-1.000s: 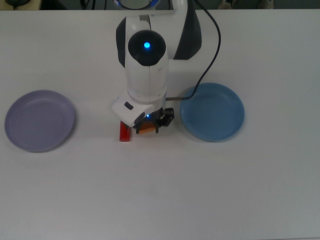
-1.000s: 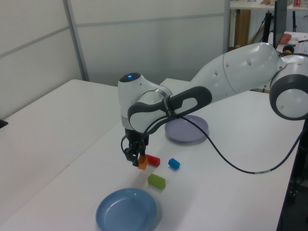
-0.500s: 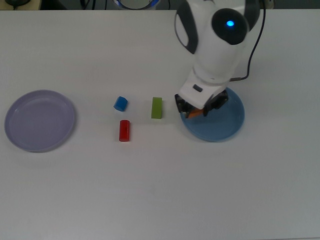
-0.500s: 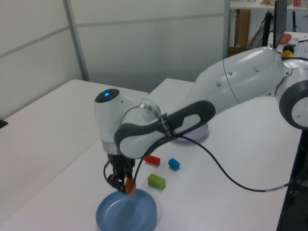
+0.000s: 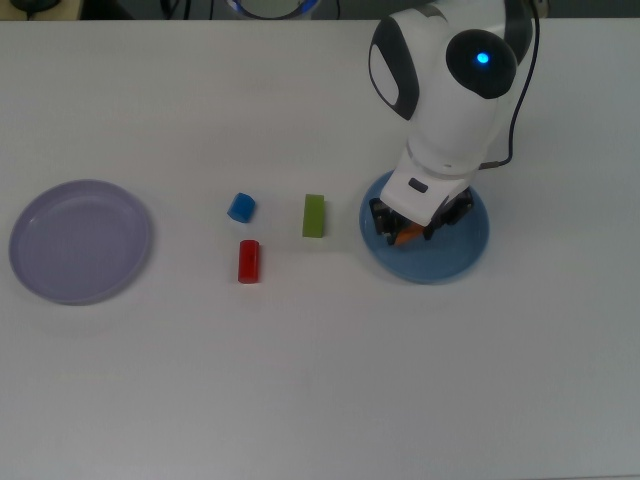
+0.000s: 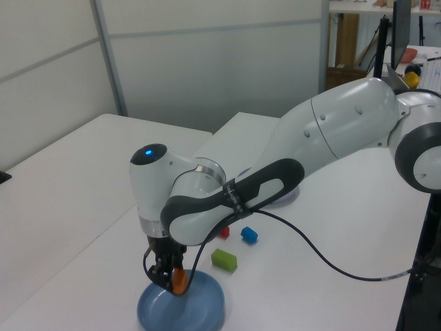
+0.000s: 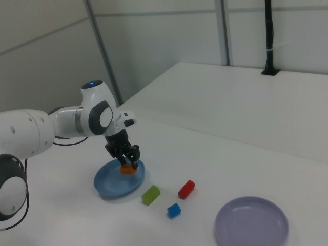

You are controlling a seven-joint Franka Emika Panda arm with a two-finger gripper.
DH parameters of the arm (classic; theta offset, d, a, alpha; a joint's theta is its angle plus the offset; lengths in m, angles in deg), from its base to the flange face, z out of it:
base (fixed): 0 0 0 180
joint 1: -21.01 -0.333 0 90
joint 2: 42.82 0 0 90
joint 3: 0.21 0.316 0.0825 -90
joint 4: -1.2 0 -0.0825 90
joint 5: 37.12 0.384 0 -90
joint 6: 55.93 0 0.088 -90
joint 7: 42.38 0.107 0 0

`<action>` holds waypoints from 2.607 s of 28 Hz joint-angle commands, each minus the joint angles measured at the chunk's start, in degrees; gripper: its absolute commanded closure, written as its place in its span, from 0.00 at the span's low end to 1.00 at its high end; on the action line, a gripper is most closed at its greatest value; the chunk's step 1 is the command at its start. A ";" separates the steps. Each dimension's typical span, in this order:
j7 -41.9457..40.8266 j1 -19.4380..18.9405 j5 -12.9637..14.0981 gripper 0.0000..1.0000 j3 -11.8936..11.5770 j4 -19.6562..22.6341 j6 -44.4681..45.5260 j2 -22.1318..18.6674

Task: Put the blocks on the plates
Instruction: 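Carry the orange block to the blue plate and release it, then move the gripper to the green block and grasp it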

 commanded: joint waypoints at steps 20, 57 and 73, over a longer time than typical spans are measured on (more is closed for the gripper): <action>0.45 6.05 -0.04 0.01 -2.28 0.69 8.85 -7.98; -0.16 9.31 -0.92 0.55 -2.37 9.13 4.73 -3.77; -0.34 9.31 -1.36 1.00 -2.37 9.22 4.64 -4.47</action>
